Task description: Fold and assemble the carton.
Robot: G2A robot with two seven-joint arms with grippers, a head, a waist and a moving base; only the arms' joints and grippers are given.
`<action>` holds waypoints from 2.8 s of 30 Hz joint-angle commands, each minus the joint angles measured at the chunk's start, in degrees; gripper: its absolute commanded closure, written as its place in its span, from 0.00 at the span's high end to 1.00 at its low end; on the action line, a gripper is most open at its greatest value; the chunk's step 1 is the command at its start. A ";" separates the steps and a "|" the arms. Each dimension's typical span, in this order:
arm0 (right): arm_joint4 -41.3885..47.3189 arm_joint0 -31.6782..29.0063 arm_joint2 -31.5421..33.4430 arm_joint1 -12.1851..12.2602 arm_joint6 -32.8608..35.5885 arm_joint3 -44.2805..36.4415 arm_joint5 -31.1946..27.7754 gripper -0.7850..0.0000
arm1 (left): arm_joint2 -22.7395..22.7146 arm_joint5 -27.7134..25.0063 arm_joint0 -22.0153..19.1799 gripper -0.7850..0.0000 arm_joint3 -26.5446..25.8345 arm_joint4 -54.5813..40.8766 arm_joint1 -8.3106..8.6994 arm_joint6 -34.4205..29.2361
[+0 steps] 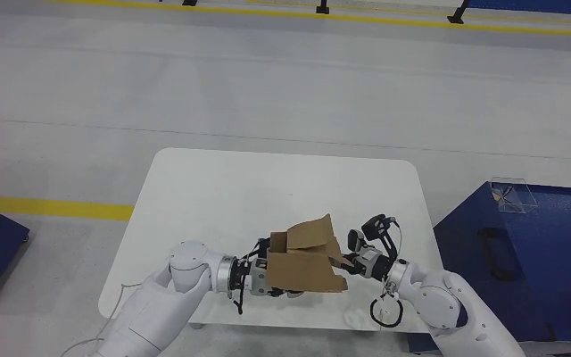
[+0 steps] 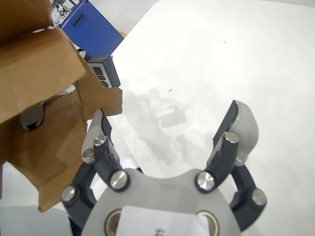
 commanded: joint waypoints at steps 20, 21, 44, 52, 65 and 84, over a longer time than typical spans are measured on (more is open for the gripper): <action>3.46 -8.20 12.71 1.04 -5.04 -6.15 -5.94 1.00 | -0.10 1.95 0.73 0.00 -0.27 -1.68 -0.20 5.14; 2.85 -9.07 13.50 1.08 -5.66 -6.75 -5.78 1.00 | 0.05 2.17 0.69 0.00 -0.20 -1.59 -0.22 5.19; -2.49 -8.50 7.97 -0.12 -5.71 -8.92 -3.70 1.00 | 0.29 -6.75 3.05 0.00 -6.57 9.42 0.60 8.54; -1.91 -8.59 8.11 -0.29 -5.38 -8.92 -4.32 1.00 | -0.11 -8.58 3.71 0.00 -7.24 10.70 0.77 9.27; -1.78 -8.61 7.99 -0.59 -5.25 -8.86 -4.65 1.00 | -0.90 -12.52 5.22 0.00 -8.59 13.72 1.01 12.46; -1.77 -12.38 13.03 0.01 -0.56 -7.80 -8.22 1.00 | -4.54 -16.44 7.59 0.00 -8.42 9.12 1.28 13.63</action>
